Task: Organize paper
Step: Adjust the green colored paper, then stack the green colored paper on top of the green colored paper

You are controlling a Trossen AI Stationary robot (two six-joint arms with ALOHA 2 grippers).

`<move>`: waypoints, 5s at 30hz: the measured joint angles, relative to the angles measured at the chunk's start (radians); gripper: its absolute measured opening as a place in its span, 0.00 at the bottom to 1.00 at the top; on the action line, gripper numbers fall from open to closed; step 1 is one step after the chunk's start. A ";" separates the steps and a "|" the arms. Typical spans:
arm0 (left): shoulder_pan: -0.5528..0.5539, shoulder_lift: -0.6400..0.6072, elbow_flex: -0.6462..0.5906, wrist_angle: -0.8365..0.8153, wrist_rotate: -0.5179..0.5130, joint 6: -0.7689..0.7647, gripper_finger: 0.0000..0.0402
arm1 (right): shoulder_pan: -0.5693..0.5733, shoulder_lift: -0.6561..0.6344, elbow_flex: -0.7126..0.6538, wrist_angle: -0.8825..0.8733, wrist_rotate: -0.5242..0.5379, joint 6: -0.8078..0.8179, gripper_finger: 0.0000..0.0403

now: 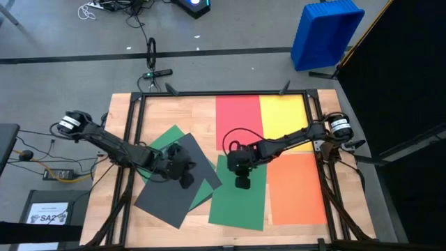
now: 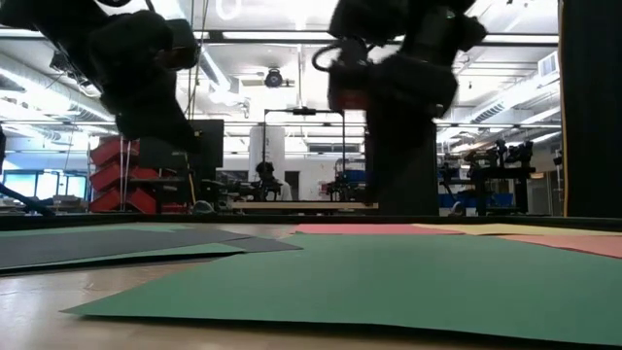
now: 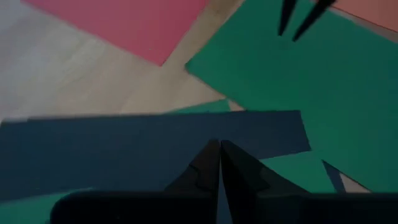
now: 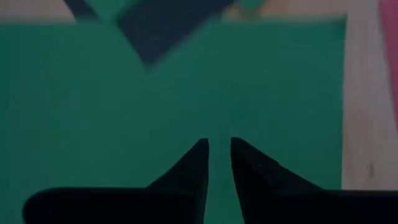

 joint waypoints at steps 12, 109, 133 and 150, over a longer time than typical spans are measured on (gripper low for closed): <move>0.092 0.015 -0.001 0.105 -0.010 0.166 0.00 | 0.064 0.001 -0.071 -0.125 -0.006 0.008 0.01; 0.337 -0.190 0.017 -0.388 0.350 -0.010 0.00 | -0.077 0.029 0.012 0.481 -0.094 -0.120 0.36; 0.046 -0.082 -0.035 -0.284 0.395 -0.291 0.00 | -0.116 0.251 0.219 0.309 -0.146 -0.060 0.55; 0.025 0.209 -0.027 -0.144 0.436 -0.284 0.00 | -0.144 0.249 0.220 0.288 -0.135 -0.019 0.53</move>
